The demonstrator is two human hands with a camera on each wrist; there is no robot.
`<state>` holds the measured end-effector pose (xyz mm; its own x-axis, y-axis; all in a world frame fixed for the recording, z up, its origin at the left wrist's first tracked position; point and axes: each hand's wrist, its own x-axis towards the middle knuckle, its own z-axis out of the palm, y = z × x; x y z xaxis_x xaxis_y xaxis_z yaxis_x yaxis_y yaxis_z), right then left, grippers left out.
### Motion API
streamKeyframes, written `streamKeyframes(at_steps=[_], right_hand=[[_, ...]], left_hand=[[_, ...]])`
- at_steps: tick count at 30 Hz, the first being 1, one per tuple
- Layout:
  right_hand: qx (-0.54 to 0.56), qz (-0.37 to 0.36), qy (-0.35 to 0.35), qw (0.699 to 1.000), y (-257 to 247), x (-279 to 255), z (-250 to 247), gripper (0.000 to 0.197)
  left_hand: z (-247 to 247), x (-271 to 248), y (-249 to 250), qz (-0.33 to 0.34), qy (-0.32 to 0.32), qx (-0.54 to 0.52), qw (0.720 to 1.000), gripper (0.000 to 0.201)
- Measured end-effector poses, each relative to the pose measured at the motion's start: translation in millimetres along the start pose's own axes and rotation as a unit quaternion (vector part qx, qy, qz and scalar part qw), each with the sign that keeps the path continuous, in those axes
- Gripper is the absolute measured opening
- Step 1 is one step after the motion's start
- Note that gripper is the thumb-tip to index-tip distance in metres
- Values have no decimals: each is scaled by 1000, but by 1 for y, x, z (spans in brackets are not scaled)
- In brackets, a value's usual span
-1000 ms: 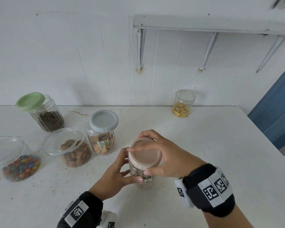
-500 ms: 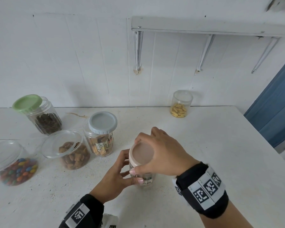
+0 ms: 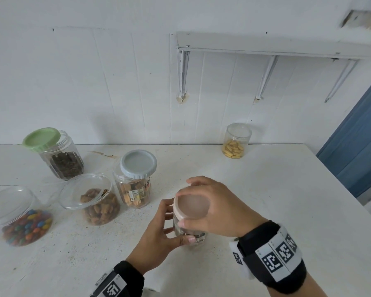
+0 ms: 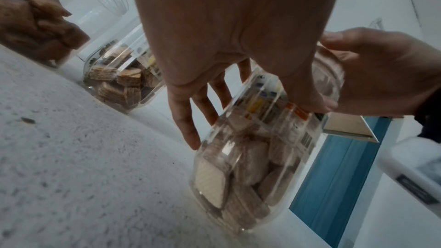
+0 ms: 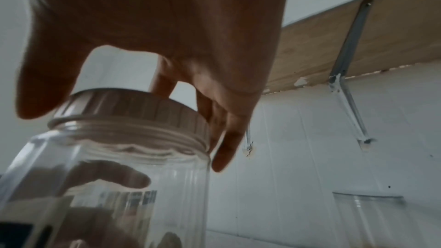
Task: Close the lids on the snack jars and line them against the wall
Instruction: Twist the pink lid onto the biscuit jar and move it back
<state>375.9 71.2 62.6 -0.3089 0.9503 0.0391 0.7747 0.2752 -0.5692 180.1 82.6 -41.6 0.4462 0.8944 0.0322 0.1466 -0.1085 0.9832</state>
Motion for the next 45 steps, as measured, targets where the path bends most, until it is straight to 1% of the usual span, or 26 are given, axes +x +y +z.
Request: streamKeyframes(at_steps=[2, 3, 6, 9, 11, 13, 15, 16, 18, 19, 21, 23, 26, 29, 32, 36, 39, 42, 45], right_hand=[[-25, 12, 2, 1000, 2, 0, 1, 76], [-36, 14, 4, 999, 1, 0, 1, 78], [-46, 0, 3, 999, 3, 1, 2, 74], [0, -14, -13, 1000, 9, 3, 2, 69], [26, -22, -26, 999, 14, 4, 1, 66], [26, -25, -27, 999, 17, 5, 1, 66], [17, -16, -3, 1000, 15, 6, 2, 68], [16, -7, 13, 1000, 13, 6, 4, 70], [16, 8, 40, 999, 8, 6, 10, 70], [15, 12, 51, 999, 7, 6, 13, 69], [23, 13, 65, 998, 6, 6, 14, 67], [52, 8, 61, 997, 10, 4, 11, 64], [128, -10, 27, 991, 18, -2, 1, 60], [153, -20, -13, 988, 23, -5, -6, 59], [170, -28, -35, 984, 22, -5, -14, 59], [169, -32, -68, 983, 21, -7, -24, 65], [166, -34, -66, 983, 20, -11, -32, 68], [149, -43, -57, 986, 18, -10, -35, 66], [131, -21, -48, 990, 22, -10, -30, 62]], left_hand=[[2, 0, 2, 4, 5, -2, 1000, 80], [2, 1, 3, 4, 3, -3, 1000, 80], [2, 2, 4, 5, -10, 2, 1000, 76], [1, 1, 5, 8, -15, 9, 1000, 74], [0, 2, 3, 7, -14, 17, 1000, 76], [-2, 3, 2, 0, -24, 23, 999, 79], [-2, 1, 0, 8, -39, 23, 999, 86], [0, 0, -1, 19, -40, 22, 999, 93], [5, -1, -2, 43, -23, 26, 998, 109], [8, 1, -1, 51, -5, 30, 998, 111], [12, 7, 1, 68, 37, 48, 996, 102], [9, 12, 3, 76, 49, 76, 993, 95], [-3, 13, 9, 55, 3, 96, 994, 96], [-8, 15, 15, 27, -40, 105, 993, 97], [-9, 18, 17, 10, -55, 113, 992, 96], [-9, 22, 18, 2, -71, 123, 990, 94], [-8, 24, 20, 8, -77, 128, 989, 91], [-5, 23, 22, 19, -75, 129, 989, 92], [-2, 21, 21, 23, -68, 124, 990, 103]])
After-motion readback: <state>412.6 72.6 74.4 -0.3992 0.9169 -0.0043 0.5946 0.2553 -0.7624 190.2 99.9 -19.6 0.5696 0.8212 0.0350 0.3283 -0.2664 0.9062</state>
